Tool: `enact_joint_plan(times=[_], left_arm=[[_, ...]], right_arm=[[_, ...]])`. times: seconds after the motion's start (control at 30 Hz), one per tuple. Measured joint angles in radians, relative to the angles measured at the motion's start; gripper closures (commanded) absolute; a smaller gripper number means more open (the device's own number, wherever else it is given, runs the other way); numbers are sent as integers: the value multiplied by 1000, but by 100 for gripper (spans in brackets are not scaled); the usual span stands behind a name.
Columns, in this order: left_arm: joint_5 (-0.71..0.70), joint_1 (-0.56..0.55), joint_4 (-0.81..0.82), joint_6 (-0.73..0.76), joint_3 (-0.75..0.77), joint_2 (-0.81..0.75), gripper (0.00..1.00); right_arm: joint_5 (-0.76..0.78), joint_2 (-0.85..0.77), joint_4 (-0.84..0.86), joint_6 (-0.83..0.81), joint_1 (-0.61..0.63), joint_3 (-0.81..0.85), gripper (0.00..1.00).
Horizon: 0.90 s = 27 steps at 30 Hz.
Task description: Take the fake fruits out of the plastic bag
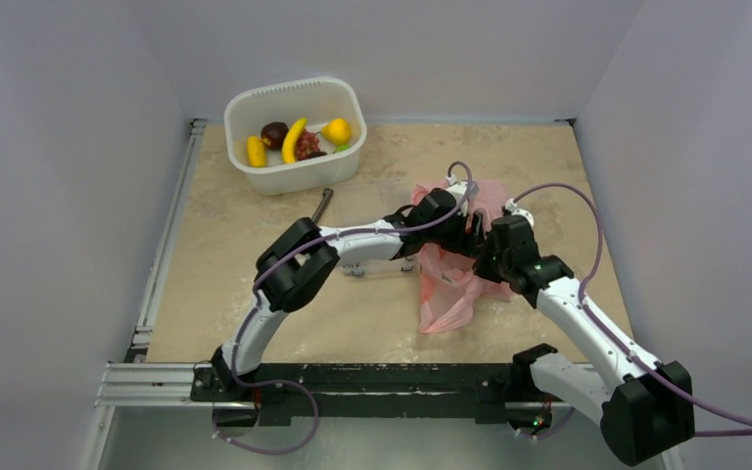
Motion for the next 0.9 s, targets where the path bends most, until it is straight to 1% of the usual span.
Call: enact_joint_plan(times=[0.27, 0.33, 0.5, 0.67, 0.77, 0.9], left_arm=[[1, 0, -101, 35, -55, -187, 89], [11, 0, -121, 37, -80, -227, 94], [32, 0, -194, 49, -172, -322, 96], [45, 6, -274, 80, -270, -452, 98], [48, 24, -290, 89, -309, -537, 99], [47, 85, -304, 97, -348, -655, 100]], right_arm=[[116, 6, -3, 75, 0, 2, 100], [144, 9, -5, 100, 0, 2, 100], [216, 18, -30, 169, 0, 24, 100], [311, 61, -76, 243, 0, 65, 100], [371, 90, -119, 288, 0, 85, 100], [460, 122, -189, 345, -2, 109, 100]])
